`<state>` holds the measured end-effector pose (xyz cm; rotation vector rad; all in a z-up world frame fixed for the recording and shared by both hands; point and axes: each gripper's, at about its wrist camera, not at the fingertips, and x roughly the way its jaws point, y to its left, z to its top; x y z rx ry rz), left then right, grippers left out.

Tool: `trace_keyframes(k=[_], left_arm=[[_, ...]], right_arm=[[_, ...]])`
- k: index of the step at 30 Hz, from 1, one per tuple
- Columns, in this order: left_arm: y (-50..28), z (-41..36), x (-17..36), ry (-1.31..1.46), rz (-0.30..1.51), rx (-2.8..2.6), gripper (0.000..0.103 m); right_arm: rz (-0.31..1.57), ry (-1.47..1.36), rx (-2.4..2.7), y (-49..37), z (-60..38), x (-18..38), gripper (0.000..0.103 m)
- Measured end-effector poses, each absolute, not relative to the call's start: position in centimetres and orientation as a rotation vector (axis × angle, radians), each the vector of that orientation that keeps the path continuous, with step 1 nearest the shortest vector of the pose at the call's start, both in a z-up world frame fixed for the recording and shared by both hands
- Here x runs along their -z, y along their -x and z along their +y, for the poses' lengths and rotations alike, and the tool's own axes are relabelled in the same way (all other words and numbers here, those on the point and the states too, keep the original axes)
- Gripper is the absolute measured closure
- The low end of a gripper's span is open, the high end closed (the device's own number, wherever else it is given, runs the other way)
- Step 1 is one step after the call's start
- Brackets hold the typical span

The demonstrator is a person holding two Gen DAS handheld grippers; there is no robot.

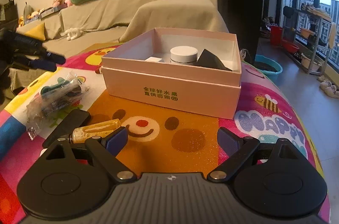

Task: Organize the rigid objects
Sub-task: 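Grasp the red lighter on the mat with the left tool and lift it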

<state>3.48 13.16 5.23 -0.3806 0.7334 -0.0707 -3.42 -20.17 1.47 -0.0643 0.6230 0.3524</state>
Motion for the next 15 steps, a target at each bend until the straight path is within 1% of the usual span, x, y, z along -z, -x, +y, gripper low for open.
trace_keyframes(k=[5,10,13,15], left_arm=[[-9.3,11.4,-5.5,0.392,0.784,0.047,0.055],[-13.8,8.8,-3.2,0.296,0.911,-0.031,0.055],[-15.0,7.7,-2.0,0.284,0.935,-0.03,0.054],[-15.3,7.1,-1.9,0.238,0.903,-0.041,0.054]], right_arm=[[0.616,0.04,-0.358,3.4,-20.6,-1.6,0.011],[0.612,0.032,-0.347,3.3,-20.7,-1.5,0.011],[0.609,0.027,-0.348,3.4,-20.8,-1.5,0.011],[0.616,0.027,-0.35,3.3,-20.8,-1.5,0.011]])
